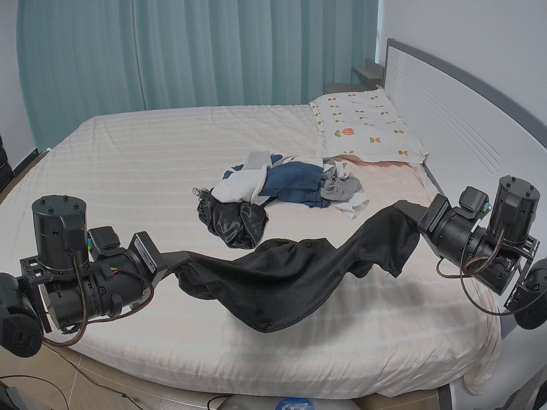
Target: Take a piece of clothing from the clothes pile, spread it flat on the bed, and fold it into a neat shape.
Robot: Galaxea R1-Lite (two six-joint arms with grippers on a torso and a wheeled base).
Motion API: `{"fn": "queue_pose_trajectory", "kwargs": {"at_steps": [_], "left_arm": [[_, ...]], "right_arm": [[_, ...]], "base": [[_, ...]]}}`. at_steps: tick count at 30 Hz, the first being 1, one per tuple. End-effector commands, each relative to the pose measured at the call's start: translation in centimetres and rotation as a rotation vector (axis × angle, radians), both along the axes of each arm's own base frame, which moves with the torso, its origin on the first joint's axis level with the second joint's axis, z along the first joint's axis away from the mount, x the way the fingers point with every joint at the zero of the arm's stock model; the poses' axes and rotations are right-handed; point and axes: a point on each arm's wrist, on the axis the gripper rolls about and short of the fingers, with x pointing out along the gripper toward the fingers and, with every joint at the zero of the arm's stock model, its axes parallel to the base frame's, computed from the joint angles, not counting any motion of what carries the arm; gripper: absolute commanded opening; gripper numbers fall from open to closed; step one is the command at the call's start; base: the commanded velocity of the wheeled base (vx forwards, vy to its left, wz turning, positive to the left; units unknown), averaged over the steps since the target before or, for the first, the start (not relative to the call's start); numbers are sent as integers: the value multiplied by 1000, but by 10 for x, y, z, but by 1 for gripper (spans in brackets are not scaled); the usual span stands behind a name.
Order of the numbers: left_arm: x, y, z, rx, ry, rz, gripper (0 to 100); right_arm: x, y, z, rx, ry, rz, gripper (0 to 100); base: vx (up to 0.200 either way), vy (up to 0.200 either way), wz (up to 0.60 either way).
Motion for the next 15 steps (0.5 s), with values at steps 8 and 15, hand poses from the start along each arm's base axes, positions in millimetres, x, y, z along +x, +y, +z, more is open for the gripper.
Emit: {"fn": "queue_pose_trajectory", "kwargs": {"at_steps": [8,15], "left_arm": [[-3,1,-6,8,20,-2,0],[1,0,-3,9,10,7,0]], "right_arm": [[-3,-1,-3,-6,10,0,0],[0,0,-2,-3,4,-2,0]], "base": [[-175,0,0],[0,0,0]]}}
